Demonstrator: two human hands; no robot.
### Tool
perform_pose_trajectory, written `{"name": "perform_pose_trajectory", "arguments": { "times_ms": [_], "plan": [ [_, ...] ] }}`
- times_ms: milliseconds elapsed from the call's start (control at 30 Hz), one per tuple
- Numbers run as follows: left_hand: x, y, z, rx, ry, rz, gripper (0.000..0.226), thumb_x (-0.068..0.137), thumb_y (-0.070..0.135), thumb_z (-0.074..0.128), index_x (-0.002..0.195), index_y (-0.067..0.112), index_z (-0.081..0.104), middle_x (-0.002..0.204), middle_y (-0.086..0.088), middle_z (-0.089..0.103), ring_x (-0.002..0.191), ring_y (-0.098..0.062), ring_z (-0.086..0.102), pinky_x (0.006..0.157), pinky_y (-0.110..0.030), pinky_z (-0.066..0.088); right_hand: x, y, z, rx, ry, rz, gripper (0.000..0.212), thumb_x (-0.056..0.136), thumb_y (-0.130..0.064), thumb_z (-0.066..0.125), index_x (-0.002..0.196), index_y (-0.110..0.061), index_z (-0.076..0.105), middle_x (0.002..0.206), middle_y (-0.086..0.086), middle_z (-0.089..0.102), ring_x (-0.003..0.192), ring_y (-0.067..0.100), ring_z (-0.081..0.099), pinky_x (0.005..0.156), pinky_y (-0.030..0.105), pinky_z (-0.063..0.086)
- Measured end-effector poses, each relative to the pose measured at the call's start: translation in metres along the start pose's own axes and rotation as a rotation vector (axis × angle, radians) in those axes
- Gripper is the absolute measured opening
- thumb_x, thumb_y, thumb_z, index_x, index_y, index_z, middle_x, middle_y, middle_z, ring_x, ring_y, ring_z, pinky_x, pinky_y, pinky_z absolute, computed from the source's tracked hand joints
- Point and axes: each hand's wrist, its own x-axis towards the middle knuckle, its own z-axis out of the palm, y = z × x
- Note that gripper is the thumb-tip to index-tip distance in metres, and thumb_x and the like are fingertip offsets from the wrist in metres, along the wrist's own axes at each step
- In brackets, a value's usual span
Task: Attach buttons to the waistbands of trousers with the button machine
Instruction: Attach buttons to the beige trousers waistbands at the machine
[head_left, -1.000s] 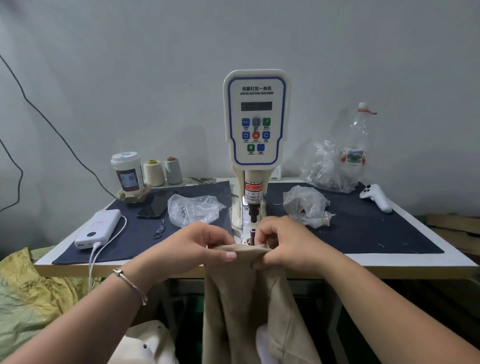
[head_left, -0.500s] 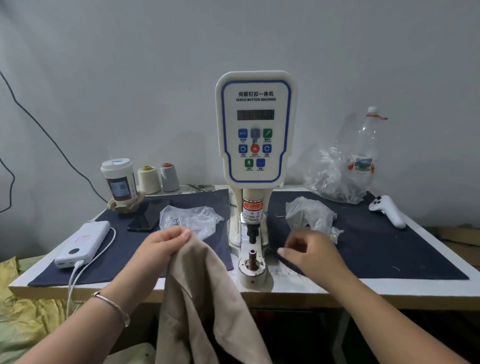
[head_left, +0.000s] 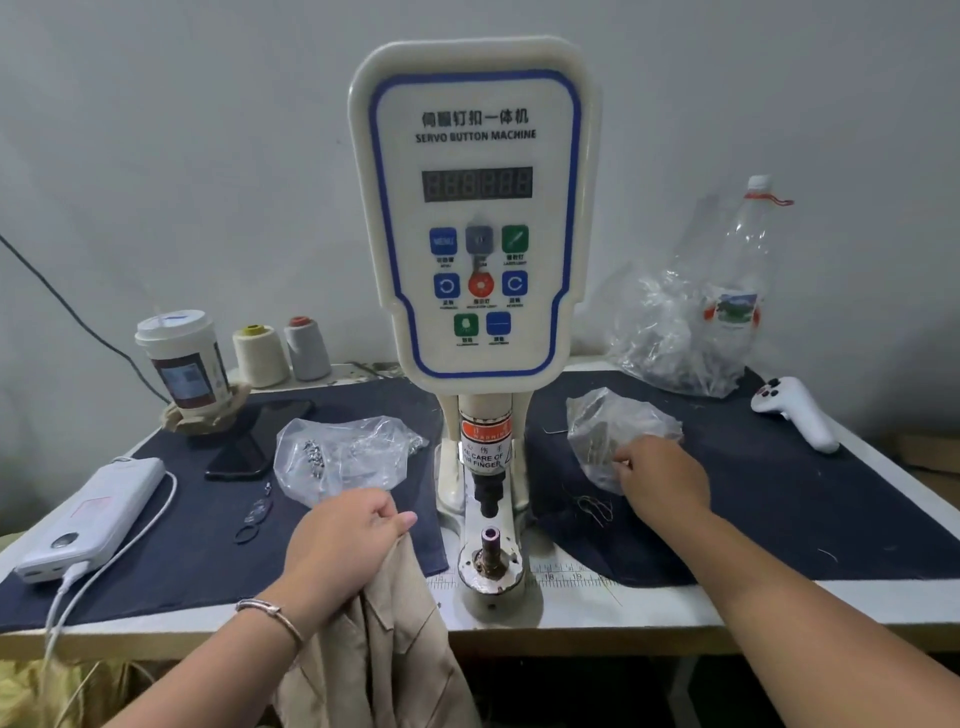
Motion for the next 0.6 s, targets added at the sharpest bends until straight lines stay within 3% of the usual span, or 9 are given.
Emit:
{"name": "perform_pose_trajectory", "arguments": {
  "times_ms": [67,200,400,600],
  "plan": [
    [0.003,0.001,0.007,0.113,0.0,-0.015,0.036,0.092,0.047,0.057,0.069,0.021,0.053,0.067,0.005,0.06,0.071,-0.013,0.056,0.056,-0.03,0.033,0.007,-0.001,0.003,0.006,-0.028,0.03,0.022,0.095,-0.032,0.053,0.084,-0.022,0.069,0.09,0.003,0.068,0.085,0.025,0.064,0.064,0.026,0.039],
    [0.005,-0.004,0.014,0.063,0.02,-0.017,0.038,0.091,0.046,0.06,0.064,0.022,0.048,0.062,0.003,0.056,0.068,-0.014,0.054,0.055,-0.031,0.031,0.012,-0.001,0.007,0.018,-0.035,0.058,0.02,0.091,-0.044,0.057,0.088,-0.028,0.069,0.094,0.003,0.068,0.089,0.025,0.064,0.064,0.026,0.037],
    [0.003,-0.012,0.019,-0.062,0.04,-0.025,0.037,0.089,0.043,0.063,0.06,0.028,0.048,0.061,0.003,0.057,0.067,-0.013,0.054,0.057,-0.031,0.035,0.009,0.003,0.02,0.137,0.131,0.11,0.037,0.086,-0.038,0.066,0.056,-0.028,0.046,0.08,0.002,0.068,0.068,0.023,0.049,0.058,0.027,0.031],
    [0.001,-0.012,0.021,-0.072,0.072,-0.034,0.034,0.089,0.044,0.063,0.062,0.026,0.051,0.064,0.005,0.059,0.07,-0.012,0.055,0.058,-0.031,0.036,0.009,0.004,0.023,0.164,0.17,0.085,0.018,0.089,-0.03,0.065,0.071,-0.029,0.062,0.085,0.002,0.07,0.081,0.026,0.062,0.06,0.027,0.033]
  ]
}}
